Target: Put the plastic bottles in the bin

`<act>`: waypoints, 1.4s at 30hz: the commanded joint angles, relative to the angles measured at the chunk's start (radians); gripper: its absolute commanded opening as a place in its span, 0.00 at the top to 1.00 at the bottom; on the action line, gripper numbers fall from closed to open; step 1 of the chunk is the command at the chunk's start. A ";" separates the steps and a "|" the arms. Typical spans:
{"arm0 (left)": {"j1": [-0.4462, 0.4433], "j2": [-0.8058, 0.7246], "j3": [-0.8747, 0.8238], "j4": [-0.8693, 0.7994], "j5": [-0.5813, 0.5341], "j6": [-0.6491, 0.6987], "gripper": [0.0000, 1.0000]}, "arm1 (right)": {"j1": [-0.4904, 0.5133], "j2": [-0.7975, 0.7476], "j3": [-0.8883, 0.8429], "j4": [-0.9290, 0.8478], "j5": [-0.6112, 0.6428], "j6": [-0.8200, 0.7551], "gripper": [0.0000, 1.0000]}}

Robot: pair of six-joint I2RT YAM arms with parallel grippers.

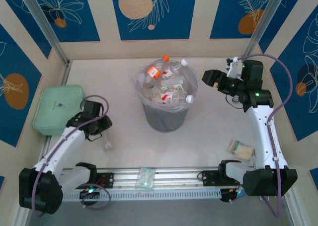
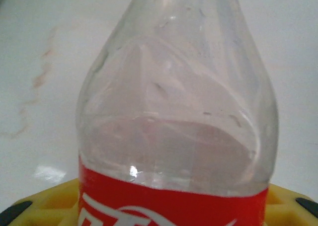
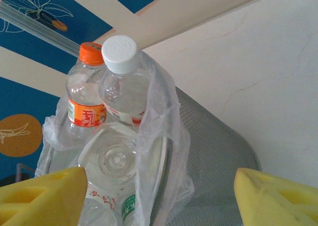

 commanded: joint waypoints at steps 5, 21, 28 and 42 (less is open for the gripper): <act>-0.131 0.056 0.417 -0.032 0.173 0.333 0.54 | 0.016 -0.016 0.115 -0.002 -0.307 0.011 0.23; -0.267 0.122 0.692 0.133 0.697 0.574 0.71 | 0.470 0.266 0.484 0.005 -0.216 -0.049 0.28; -0.318 0.159 0.697 0.163 0.760 0.628 0.76 | 0.512 0.336 0.526 0.029 -0.101 -0.014 0.14; -0.366 0.312 0.836 0.082 0.754 0.679 0.78 | 0.522 0.325 0.543 0.024 -0.109 -0.029 0.59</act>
